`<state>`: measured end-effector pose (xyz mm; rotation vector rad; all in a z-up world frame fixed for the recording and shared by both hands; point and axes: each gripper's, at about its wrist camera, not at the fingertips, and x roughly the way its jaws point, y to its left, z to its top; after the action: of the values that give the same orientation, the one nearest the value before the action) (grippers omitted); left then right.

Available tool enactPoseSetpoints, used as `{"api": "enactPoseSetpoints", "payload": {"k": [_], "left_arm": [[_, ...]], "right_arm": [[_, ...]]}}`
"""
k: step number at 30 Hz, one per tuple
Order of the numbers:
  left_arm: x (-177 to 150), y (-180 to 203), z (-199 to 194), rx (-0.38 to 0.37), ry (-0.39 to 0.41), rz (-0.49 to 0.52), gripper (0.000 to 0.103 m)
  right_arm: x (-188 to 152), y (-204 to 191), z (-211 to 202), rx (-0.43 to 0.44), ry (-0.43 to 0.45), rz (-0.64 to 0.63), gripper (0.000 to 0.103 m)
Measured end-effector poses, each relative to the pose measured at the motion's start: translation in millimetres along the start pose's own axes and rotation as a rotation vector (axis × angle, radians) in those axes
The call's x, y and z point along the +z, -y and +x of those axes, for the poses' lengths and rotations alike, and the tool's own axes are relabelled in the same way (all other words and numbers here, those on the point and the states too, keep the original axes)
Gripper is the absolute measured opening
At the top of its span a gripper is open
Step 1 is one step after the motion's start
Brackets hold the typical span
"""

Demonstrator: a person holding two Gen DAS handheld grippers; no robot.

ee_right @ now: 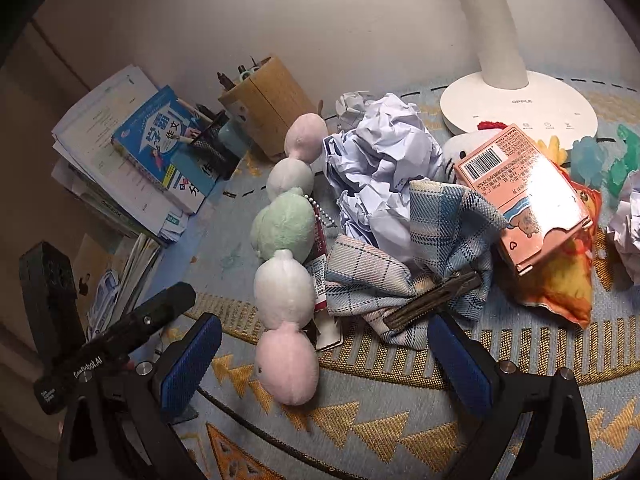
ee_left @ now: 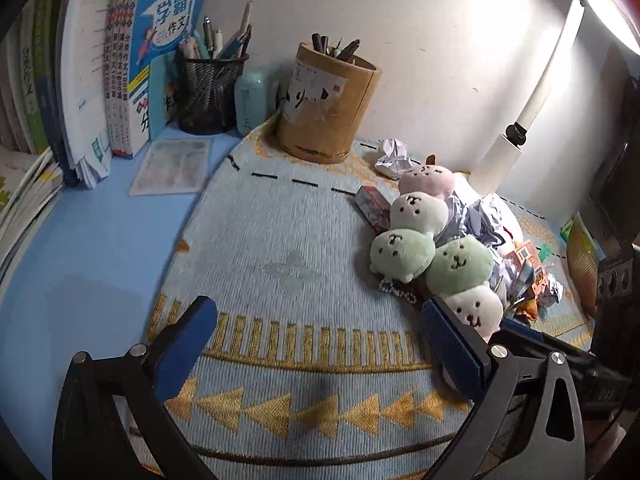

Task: Organize objects
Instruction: 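Bring both tools back over the pile of plush toys, then grasp a stacked plush bunny toy with each tool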

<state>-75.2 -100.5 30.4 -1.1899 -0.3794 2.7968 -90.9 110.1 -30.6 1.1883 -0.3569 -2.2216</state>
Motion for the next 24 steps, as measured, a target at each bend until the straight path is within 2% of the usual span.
{"api": "enactPoseSetpoints", "payload": {"k": [5, 7, 9, 11, 12, 13, 14, 15, 16, 17, 19, 20, 21, 24], "left_arm": [[28, 19, 18, -0.047, 0.011, 0.013, 0.103], [37, 26, 33, -0.089, -0.034, 0.012, 0.103], [45, 33, 45, -0.098, -0.054, 0.004, 0.103], [51, 40, 57, -0.113, -0.069, 0.01, 0.103], [53, 45, 65, -0.114, -0.083, 0.016, 0.103], [55, 50, 73, -0.112, -0.101, 0.026, 0.103], [55, 54, 80, -0.108, -0.118, 0.04, 0.103], [55, 58, 86, -0.103, -0.125, 0.05, 0.103], [54, 59, 90, -0.1, -0.132, 0.052, 0.103], [53, 59, 94, -0.108, -0.146, 0.041, 0.103], [48, 51, 97, -0.16, -0.166, -0.041, 0.1], [47, 47, 93, -0.175, -0.132, -0.056, 0.074], [46, 44, 92, -0.209, -0.141, -0.071, 0.059], [41, 38, 85, -0.219, -0.138, -0.084, 0.059]], "right_arm": [[-5, -16, 7, -0.081, -0.004, -0.096, 0.103], [-9, -24, 11, -0.13, -0.01, -0.144, 0.103], [-10, -28, 14, -0.131, -0.017, -0.169, 0.099], [-11, -30, 15, -0.12, -0.017, -0.181, 0.084], [-11, -32, 15, -0.134, -0.018, -0.19, 0.082], [-12, -33, 16, -0.149, -0.015, -0.196, 0.076], [-12, -33, 15, -0.143, -0.014, -0.196, 0.064], [-13, -32, 15, -0.142, -0.007, -0.191, 0.061], [-13, -30, 13, -0.132, 0.003, -0.184, 0.052], [-14, -28, 13, -0.094, 0.002, -0.173, 0.039], [-14, -24, 10, -0.049, 0.004, -0.154, 0.032], [-14, -24, 10, -0.044, 0.003, -0.156, 0.032], [-14, -24, 9, -0.044, 0.003, -0.159, 0.032], [-16, -29, 7, -0.054, 0.005, -0.191, 0.031]]}}
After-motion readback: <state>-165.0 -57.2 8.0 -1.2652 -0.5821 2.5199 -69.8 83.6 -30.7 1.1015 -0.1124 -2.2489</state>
